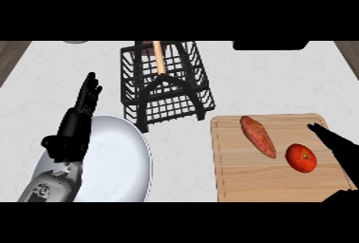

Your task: Pick the tomato from the cutting board and place it in the tiered basket

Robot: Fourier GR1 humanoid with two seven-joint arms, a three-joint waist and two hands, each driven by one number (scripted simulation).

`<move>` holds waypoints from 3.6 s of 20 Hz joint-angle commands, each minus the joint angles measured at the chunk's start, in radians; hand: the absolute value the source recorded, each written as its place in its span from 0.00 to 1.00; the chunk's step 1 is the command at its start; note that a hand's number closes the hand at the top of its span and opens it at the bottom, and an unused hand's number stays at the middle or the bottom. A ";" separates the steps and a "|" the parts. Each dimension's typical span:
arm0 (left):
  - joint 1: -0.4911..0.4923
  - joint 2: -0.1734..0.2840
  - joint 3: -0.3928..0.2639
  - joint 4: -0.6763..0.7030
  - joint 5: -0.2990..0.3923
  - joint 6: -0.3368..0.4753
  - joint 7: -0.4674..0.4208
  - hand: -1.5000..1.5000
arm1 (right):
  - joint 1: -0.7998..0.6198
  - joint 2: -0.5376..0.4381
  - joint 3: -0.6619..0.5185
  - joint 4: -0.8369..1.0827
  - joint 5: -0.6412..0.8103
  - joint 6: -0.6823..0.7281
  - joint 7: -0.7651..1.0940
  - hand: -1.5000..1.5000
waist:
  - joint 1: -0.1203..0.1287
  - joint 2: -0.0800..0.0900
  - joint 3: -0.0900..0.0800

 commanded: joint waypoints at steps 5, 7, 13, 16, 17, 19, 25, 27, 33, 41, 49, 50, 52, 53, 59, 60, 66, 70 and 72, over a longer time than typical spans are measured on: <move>0.013 -0.090 -0.064 0.025 -0.054 0.034 0.043 0.50 | -0.087 0.065 0.017 0.106 0.043 -0.008 -0.009 0.00 | 0.000 0.009 -0.012; 0.031 -0.051 0.025 0.118 0.033 -0.044 -0.067 0.50 | -0.042 0.048 -0.002 0.124 0.051 -0.028 -0.064 0.00 | -0.007 0.011 -0.013; -0.004 -0.101 -0.046 0.067 -0.045 0.020 0.019 0.50 | -0.097 0.064 -0.011 0.249 0.092 -0.066 -0.133 0.00 | -0.003 0.011 -0.012; 0.010 -0.062 -0.011 0.058 -0.024 -0.006 0.023 0.50 | -0.021 0.107 0.010 0.169 0.101 -0.081 -0.108 0.00 | -0.007 0.008 -0.012; 0.030 -0.070 -0.013 0.065 -0.018 -0.013 -0.023 0.50 | -0.040 0.142 0.052 0.143 0.118 -0.074 -0.069 0.00 | -0.005 0.009 -0.012; -0.007 -0.044 0.015 0.046 -0.003 -0.031 0.038 0.50 | -0.057 0.122 -0.010 0.220 0.100 -0.105 -0.148 0.00 | -0.004 0.009 -0.012; 0.012 -0.080 -0.022 0.043 -0.049 0.007 0.044 0.50 | -0.037 0.151 0.004 0.212 0.182 -0.204 -0.176 1.00 | -0.006 0.008 -0.012; 0.026 -0.042 0.011 0.044 0.008 -0.052 0.021 0.50 | -0.056 0.098 0.002 0.255 0.240 -0.251 -0.250 1.00 | -0.003 0.010 -0.012; 0.036 -0.079 -0.010 0.014 -0.033 -0.001 0.020 0.50 | -0.095 0.179 0.095 0.335 0.406 -0.384 -0.221 1.00 | 0.000 0.009 -0.012; -0.051 -0.062 -0.027 0.055 -0.014 -0.030 0.031 0.50 | -0.258 0.505 0.660 0.312 0.749 -0.066 0.189 1.00 | 0.069 0.018 -0.023; -0.032 -0.057 -0.043 0.036 -0.011 -0.027 0.049 0.50 | -0.486 0.536 0.863 0.254 0.621 -0.006 0.659 1.00 | 0.061 0.006 -0.015; -0.034 -0.086 -0.065 0.055 -0.029 -0.003 0.053 0.50 | -0.535 0.536 0.840 0.247 0.625 0.004 0.673 1.00 | 0.053 0.007 -0.016; -0.044 -0.090 -0.060 0.070 -0.028 0.001 0.044 0.50 | -0.554 0.536 0.878 0.191 0.606 -0.002 0.742 1.00 | 0.034 0.004 -0.016; -0.049 -0.061 -0.048 0.055 -0.026 -0.009 0.056 0.50 | -0.605 0.536 0.853 0.178 0.590 0.011 0.749 1.00 | 0.045 0.002 -0.016; -0.020 -0.071 -0.048 0.067 -0.012 0.004 0.030 0.50 | -0.738 0.536 0.794 0.083 0.561 0.040 0.823 1.00 | 0.025 -0.006 -0.019; -0.028 -0.054 -0.045 0.058 -0.014 0.000 0.054 0.50 | -0.783 0.536 0.760 0.085 0.547 0.047 0.819 1.00 | 0.031 -0.007 -0.019; -0.006 -0.045 -0.050 0.056 -0.015 0.009 0.050 0.50 | -0.913 0.536 0.650 0.050 0.454 0.095 0.859 1.00 | 0.020 -0.013 -0.019; -0.044 -0.026 -0.025 0.079 0.011 -0.017 0.049 0.50 | -1.012 0.536 0.527 0.117 0.348 -0.033 0.871 1.00 | 0.036 0.002 -0.018; -0.063 -0.062 -0.056 0.074 -0.002 0.004 0.054 0.50 | -1.073 0.537 0.517 0.131 0.297 -0.075 0.897 1.00 | 0.042 -0.001 -0.018</move>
